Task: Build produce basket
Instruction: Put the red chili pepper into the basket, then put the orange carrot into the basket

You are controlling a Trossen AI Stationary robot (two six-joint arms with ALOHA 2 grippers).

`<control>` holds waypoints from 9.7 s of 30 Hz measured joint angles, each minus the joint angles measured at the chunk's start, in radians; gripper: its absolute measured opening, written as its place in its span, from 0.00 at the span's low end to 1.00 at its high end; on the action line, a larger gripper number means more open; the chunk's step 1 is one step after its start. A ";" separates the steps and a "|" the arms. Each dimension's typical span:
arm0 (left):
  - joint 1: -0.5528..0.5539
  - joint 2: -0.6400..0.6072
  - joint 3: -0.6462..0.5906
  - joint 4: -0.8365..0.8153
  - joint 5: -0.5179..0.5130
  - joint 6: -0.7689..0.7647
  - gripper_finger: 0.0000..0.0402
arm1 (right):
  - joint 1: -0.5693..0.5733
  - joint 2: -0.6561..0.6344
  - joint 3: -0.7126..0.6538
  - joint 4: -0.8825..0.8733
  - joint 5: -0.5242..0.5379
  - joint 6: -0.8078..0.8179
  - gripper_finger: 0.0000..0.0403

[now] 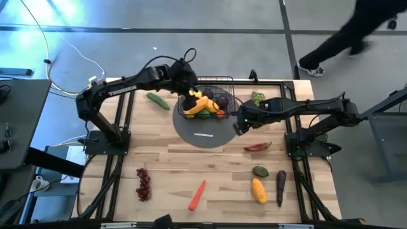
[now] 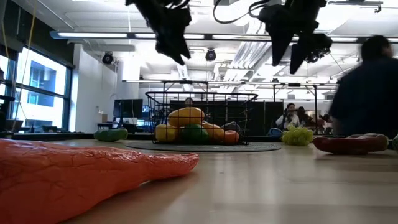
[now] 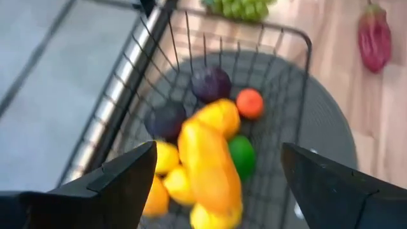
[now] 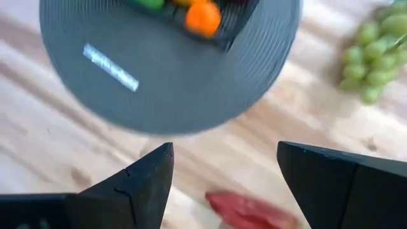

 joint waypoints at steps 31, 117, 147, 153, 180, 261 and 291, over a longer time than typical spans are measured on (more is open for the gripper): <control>-0.183 -0.078 -0.090 -0.226 0.005 0.051 0.81 | 0.194 0.058 -0.069 -0.127 -0.166 -0.583 0.65; -0.180 -0.191 -0.089 -0.154 -0.182 0.042 0.81 | -0.248 0.081 -0.088 0.841 0.097 -0.499 0.19; -0.102 -0.191 -0.089 -0.155 -0.192 0.042 0.81 | -0.318 0.275 -0.087 0.779 0.007 -0.398 0.36; -0.101 -0.191 -0.089 -0.156 -0.192 0.042 0.81 | -0.325 0.275 -0.087 0.779 0.007 -0.364 0.49; -0.261 -0.245 -0.088 -0.300 -0.171 -0.244 0.81 | -0.142 0.069 -0.087 0.704 -0.024 -0.160 0.55; -0.961 0.189 -0.090 -0.080 -0.279 -1.477 0.81 | 0.371 0.065 -0.088 0.062 -0.121 -0.062 0.55; -0.981 0.467 -0.089 0.213 -0.171 -1.529 0.81 | 0.371 0.065 -0.098 0.079 -0.084 -0.051 0.55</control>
